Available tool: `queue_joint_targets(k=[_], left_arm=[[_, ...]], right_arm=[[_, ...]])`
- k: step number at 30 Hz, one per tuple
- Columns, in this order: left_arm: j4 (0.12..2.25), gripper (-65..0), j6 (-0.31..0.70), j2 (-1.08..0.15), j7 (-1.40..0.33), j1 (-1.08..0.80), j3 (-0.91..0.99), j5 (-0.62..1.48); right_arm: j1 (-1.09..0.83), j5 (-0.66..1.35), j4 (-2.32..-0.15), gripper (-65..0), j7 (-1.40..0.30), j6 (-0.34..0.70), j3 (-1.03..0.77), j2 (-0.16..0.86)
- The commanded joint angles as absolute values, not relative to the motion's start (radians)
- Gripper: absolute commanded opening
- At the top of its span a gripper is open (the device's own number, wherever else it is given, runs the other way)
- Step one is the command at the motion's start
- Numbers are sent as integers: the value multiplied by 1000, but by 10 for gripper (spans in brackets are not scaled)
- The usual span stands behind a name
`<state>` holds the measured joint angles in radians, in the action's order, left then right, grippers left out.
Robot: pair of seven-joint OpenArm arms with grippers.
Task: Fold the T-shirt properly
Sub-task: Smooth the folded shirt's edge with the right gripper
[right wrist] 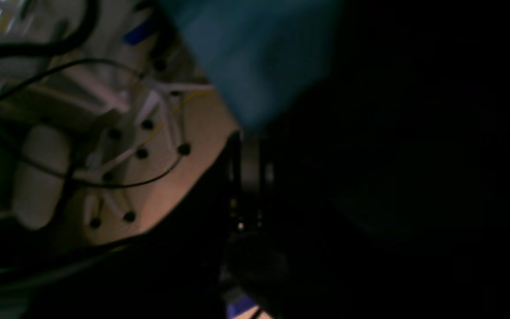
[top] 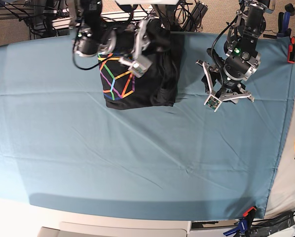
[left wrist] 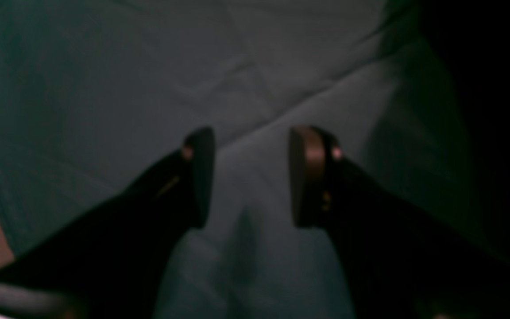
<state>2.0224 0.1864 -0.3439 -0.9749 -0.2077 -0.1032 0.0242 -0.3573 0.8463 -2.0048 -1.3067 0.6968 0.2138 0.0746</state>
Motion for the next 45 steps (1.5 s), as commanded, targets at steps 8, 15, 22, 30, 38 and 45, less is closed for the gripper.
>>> queue_joint_targets(k=[8, 15, 22, 30, 38, 45], left_arm=[[2042, -387, 175, -349, -956, -212, -99, 74], [2042, -387, 176, -349, -949, -222, -99, 76], [2042, -386, 176, -349, -949, -222, -100, 84], [2042, -386, 183, -349, -949, -223, -100, 110], [2042, -387, 183, -349, -949, -236, -100, 109], [2041, -386, 183, -349, -945, -236, -100, 110]], right_arm=[[-281, 609, -2022, -531, -1224, 698, 130, 75], [-229, 605, -2022, -305, -1091, 605, -147, 75], [-210, 640, -1958, -304, -1076, 525, -339, 75], [-139, 630, -1769, -243, -1053, 464, -367, 75], [-65, 663, -1705, -243, -1100, 422, -366, 75], [-67, 684, -1700, -243, -1142, 423, -299, 75]])
